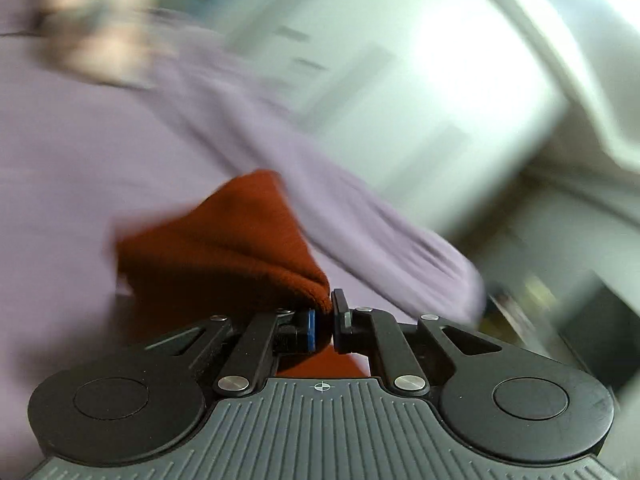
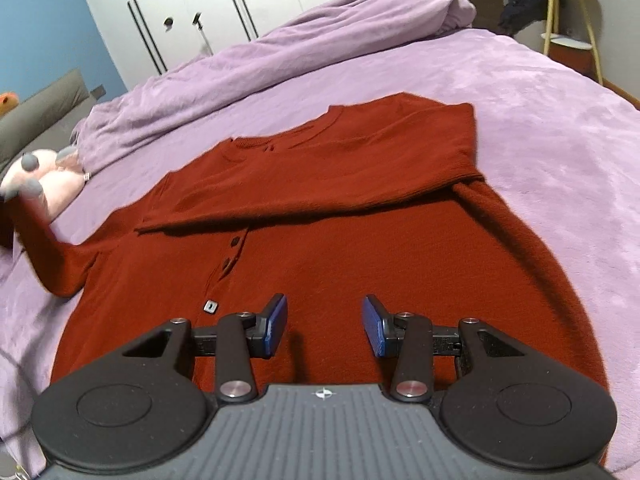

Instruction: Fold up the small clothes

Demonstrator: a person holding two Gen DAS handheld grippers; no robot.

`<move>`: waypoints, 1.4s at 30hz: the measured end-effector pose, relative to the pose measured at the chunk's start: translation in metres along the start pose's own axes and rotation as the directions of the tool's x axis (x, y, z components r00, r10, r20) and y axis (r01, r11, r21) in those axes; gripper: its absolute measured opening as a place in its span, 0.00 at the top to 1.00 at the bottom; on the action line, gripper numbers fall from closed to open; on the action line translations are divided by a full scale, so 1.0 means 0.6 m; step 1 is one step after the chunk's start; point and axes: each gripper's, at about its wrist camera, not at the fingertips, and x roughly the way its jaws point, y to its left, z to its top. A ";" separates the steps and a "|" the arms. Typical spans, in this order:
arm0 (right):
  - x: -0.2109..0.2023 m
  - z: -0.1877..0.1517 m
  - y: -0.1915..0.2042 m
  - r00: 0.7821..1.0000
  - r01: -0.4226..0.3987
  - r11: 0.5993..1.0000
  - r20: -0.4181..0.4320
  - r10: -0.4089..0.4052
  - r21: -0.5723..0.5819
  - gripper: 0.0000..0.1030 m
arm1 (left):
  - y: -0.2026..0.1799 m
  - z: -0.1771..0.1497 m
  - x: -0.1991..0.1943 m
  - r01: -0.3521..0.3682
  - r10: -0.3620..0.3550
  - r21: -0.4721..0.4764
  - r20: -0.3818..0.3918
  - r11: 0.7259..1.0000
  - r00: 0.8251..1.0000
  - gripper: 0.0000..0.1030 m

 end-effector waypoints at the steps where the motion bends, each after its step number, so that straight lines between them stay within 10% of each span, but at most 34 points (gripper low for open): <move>1: -0.003 0.002 -0.003 1.000 0.001 1.000 0.007 -0.001 0.005 0.60 | -0.036 -0.018 0.014 0.046 -0.044 0.052 -0.041 0.998 0.998 0.80; 3: -0.011 0.007 -0.013 1.000 0.007 1.000 0.022 -0.007 0.019 0.60 | -0.097 -0.063 0.045 0.136 -0.116 0.143 -0.137 0.980 0.984 0.41; 4: -0.013 0.011 -0.019 1.000 0.007 1.000 0.027 -0.008 0.030 0.60 | -0.114 -0.087 0.057 0.148 -0.120 0.167 -0.170 0.975 0.978 0.38; 14: 0.047 0.090 -0.055 0.986 -0.163 0.962 0.001 0.167 0.220 0.60 | 0.011 -0.158 0.107 -0.199 0.211 0.069 -0.342 0.978 0.916 0.41; 20: 0.160 0.167 -0.027 0.967 -0.248 0.941 -0.005 0.256 0.231 0.36 | 0.039 -0.173 0.077 -0.255 0.261 0.064 -0.358 0.965 0.897 0.41; 27: 0.260 0.181 -0.014 0.950 -0.266 0.918 -0.083 0.301 0.295 0.51 | 0.046 -0.188 0.066 -0.247 0.257 0.075 -0.368 0.966 0.894 0.40; 30: 0.257 0.184 0.014 0.961 -0.251 0.949 -0.072 0.268 0.190 0.91 | 0.039 -0.185 0.063 -0.248 0.262 0.085 -0.372 0.965 0.891 0.40; 35: 0.170 0.227 0.034 0.968 -0.217 0.976 0.133 0.214 0.002 0.94 | 0.021 -0.177 0.074 -0.262 0.290 0.128 -0.350 0.957 0.891 0.40; 38: 0.122 0.232 0.026 0.959 0.013 0.995 0.283 0.016 -0.101 0.94 | 0.012 -0.175 0.082 -0.268 0.303 0.147 -0.344 0.952 0.889 0.40; 42: 0.136 0.220 -0.037 0.975 0.146 0.987 0.181 -0.131 -0.071 0.94 | -0.002 -0.179 0.094 -0.272 0.316 0.169 -0.355 0.947 0.880 0.40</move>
